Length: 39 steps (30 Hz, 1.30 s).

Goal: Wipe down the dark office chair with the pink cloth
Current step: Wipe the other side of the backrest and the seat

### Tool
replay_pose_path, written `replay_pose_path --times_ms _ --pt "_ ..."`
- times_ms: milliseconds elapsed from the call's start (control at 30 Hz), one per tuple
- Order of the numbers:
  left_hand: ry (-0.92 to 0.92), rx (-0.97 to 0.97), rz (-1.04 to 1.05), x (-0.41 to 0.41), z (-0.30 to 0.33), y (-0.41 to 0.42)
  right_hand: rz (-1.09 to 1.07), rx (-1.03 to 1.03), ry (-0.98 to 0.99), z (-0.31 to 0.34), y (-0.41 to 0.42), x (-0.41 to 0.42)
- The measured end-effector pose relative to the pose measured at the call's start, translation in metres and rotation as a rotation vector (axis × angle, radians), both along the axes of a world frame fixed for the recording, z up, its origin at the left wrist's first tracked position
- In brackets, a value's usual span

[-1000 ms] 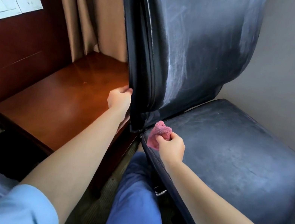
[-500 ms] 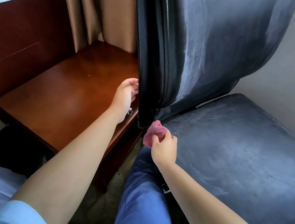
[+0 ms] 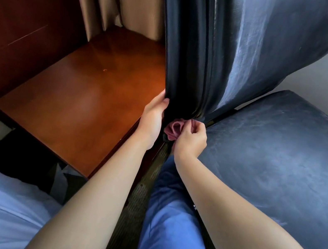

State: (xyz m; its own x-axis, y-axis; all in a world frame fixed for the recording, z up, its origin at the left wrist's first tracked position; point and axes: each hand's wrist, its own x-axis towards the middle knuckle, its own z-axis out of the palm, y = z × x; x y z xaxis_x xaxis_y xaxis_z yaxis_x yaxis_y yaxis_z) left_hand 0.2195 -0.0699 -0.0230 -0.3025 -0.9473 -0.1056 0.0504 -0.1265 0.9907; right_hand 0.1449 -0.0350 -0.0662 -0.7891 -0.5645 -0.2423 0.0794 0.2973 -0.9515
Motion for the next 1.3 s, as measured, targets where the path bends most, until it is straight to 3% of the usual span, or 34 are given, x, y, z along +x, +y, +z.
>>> replay_pose_path --times_ms 167,300,633,900,1300 --pt "0.015 0.006 0.034 0.000 -0.010 0.000 0.074 0.158 0.111 0.001 -0.007 -0.005" --pt "0.026 0.003 0.013 0.002 -0.003 0.002 0.171 0.372 0.067 -0.010 -0.003 -0.014" --pt "0.003 0.088 0.108 -0.005 0.007 0.011 0.190 0.159 -0.099 -0.007 0.043 -0.004" --pt "-0.037 0.126 0.165 -0.015 0.013 0.006 0.182 0.119 -0.158 0.002 0.051 -0.023" --pt "-0.084 0.152 0.136 -0.017 0.006 -0.004 0.147 0.002 -0.221 0.012 0.010 -0.030"
